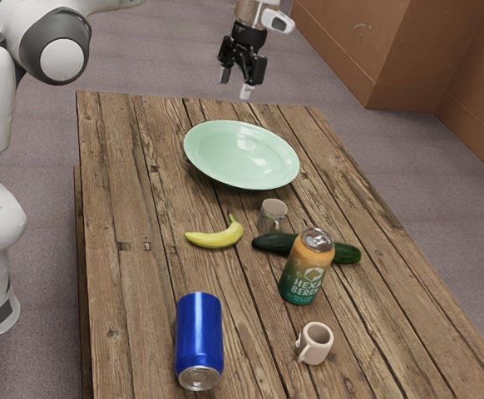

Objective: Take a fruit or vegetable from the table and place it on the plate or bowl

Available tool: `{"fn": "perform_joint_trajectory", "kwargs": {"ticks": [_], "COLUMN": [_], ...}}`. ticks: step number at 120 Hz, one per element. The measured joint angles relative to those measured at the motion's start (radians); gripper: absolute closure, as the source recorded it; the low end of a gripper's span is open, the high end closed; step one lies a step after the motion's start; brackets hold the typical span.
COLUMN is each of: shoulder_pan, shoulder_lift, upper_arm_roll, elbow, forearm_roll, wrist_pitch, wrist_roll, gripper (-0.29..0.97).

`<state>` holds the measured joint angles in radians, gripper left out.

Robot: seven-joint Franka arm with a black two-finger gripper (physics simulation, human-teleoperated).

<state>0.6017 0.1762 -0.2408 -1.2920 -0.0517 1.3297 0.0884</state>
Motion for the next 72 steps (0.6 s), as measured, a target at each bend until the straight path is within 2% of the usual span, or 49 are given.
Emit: {"fn": "perform_joint_trajectory", "kwargs": {"ticks": [19,25,30,35,41,55,72], "shoulder_pan": [0.002,0.005,0.016,0.026,0.000,-0.035,-0.035], "shoulder_lift": [-0.009,-0.075,-0.176,-0.249,-0.282,-0.191,0.002], "upper_arm_roll": [0.002,0.001,-0.001,-0.008,-0.013,-0.019,-0.026], "elbow": [0.013,0.156,0.263,0.313,0.321,0.266,0.254], "forearm_roll": [-0.007,-0.010,-0.012,-0.014,-0.016,-0.030,-0.073], "wrist_pitch": [0.034,0.017,-0.003,-0.023,-0.048,-0.086,-0.097], "wrist_roll": [0.010,0.012,0.014,0.016,0.018,0.022,0.027], "gripper": [0.00,0.00,0.00,0.00,0.00,0.00,0.00]}}
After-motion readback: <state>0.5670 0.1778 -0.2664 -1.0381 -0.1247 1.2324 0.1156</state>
